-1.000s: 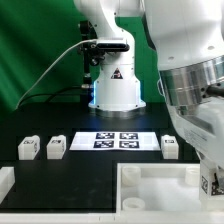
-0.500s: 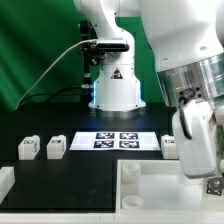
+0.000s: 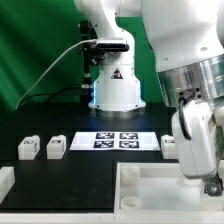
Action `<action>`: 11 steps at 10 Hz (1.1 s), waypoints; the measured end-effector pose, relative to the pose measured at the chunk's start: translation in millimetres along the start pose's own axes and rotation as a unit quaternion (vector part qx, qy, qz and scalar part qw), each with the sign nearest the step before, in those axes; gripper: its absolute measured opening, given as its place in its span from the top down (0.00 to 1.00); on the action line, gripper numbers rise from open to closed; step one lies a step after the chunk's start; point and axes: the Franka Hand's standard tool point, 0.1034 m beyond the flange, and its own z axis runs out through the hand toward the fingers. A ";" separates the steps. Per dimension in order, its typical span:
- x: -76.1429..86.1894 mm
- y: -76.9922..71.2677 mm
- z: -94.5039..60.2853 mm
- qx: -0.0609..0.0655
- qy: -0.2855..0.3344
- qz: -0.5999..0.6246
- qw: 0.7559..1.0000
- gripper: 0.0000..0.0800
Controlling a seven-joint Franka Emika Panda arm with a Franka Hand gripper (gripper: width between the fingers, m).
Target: Assemble one leg
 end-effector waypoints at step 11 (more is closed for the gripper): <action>-17.2 8.5 -28.8 -0.007 -0.012 -0.056 0.998 0.19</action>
Offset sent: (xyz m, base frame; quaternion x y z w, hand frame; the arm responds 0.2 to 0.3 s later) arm -0.0169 0.0178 0.0430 -0.0308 -0.0378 -0.0322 0.9983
